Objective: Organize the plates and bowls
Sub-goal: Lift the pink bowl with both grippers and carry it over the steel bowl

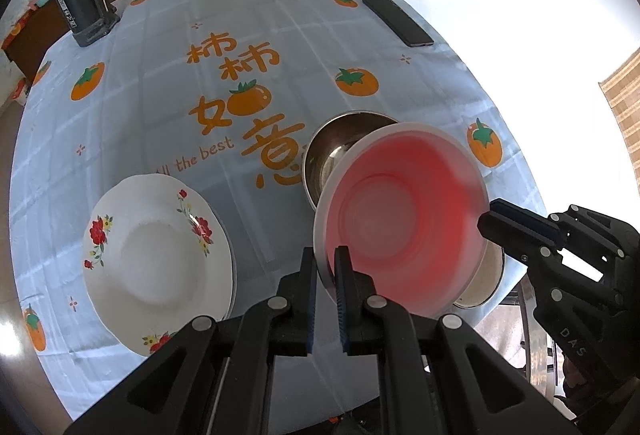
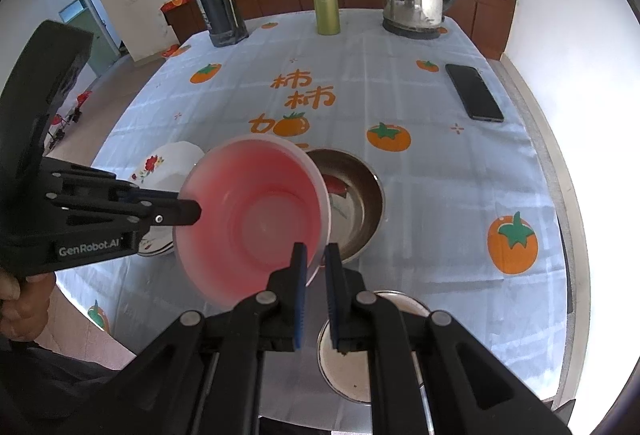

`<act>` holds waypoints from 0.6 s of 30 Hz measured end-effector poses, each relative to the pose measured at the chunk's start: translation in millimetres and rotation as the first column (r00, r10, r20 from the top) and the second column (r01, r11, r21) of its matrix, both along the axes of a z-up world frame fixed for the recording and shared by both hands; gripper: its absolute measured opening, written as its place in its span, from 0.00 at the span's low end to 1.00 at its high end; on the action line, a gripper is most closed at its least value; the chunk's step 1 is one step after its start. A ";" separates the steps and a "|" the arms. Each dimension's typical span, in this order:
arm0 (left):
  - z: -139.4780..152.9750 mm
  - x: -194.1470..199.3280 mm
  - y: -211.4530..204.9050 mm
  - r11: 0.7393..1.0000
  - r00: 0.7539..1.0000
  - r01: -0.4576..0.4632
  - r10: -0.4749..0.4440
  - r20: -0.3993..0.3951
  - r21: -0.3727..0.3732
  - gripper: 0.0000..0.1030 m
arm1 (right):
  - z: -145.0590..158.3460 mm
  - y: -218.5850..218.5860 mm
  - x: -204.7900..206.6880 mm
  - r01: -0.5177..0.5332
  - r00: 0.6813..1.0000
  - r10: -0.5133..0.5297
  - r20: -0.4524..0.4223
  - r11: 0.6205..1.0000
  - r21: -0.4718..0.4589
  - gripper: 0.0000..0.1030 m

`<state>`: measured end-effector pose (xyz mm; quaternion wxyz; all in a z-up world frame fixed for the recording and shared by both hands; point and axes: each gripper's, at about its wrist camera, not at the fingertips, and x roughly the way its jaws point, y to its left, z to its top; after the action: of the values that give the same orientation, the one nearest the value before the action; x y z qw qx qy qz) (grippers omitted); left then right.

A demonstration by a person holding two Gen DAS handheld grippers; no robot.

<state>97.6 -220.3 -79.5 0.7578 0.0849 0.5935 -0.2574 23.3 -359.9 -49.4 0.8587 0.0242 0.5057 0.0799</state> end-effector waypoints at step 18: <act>-0.3 18.8 -15.8 1.000 1.000 -0.009 0.009 -0.001 0.003 0.10 | -2.1 -11.0 21.2 0.013 1.000 -0.013 0.009 1.000 -0.016 0.09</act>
<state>116.4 -236.1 -79.8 0.7584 0.0834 0.5947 -0.2532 44.5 -370.9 -51.5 0.8616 0.0204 0.5022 0.0703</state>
